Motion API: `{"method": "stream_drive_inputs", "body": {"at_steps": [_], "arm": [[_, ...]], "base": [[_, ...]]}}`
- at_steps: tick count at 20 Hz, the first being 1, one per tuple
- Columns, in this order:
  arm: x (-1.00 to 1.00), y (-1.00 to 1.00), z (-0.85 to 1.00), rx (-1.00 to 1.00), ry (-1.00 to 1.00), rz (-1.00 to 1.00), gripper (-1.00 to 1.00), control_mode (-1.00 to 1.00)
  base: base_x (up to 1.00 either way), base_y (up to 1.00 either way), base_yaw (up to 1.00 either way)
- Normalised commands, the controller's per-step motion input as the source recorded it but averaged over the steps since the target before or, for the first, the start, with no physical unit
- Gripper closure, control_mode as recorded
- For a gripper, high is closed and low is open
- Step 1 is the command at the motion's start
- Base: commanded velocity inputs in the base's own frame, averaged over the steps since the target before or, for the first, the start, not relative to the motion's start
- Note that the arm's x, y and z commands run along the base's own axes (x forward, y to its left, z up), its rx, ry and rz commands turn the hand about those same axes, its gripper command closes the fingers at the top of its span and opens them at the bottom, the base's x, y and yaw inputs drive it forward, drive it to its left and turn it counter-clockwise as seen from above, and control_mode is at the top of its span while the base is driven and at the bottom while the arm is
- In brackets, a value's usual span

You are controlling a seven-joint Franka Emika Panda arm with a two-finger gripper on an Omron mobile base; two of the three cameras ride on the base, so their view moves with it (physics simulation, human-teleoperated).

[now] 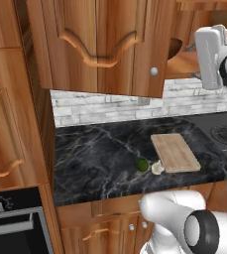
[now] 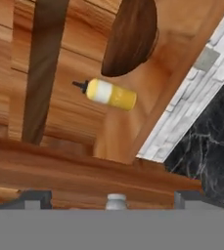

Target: Open the cabinet. Place the bowl and condiment on the counter. Then place the lime and garlic on the cutting board.

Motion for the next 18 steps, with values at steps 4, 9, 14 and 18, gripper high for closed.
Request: {"method": "stream_drive_inputs", "body": {"at_steps": [4,9,14,18], "arm": [[0.71,0.01,-0.3,0.37,0.25,0.55,-1.0,-1.0],[0.84,0.44,-0.04,0.18,0.24,0.56,-1.0,-1.0],[-0.06,0.85,-0.02,0.03,0.12,0.66,-1.0,-1.0],[-1.0,0.94,0.0,0.0,0.0,0.48,-1.0,-1.0]], "base": [[0.0,0.0,0.0],[0.0,0.0,0.0],[0.0,0.0,0.0],[0.0,0.0,0.0]]}}
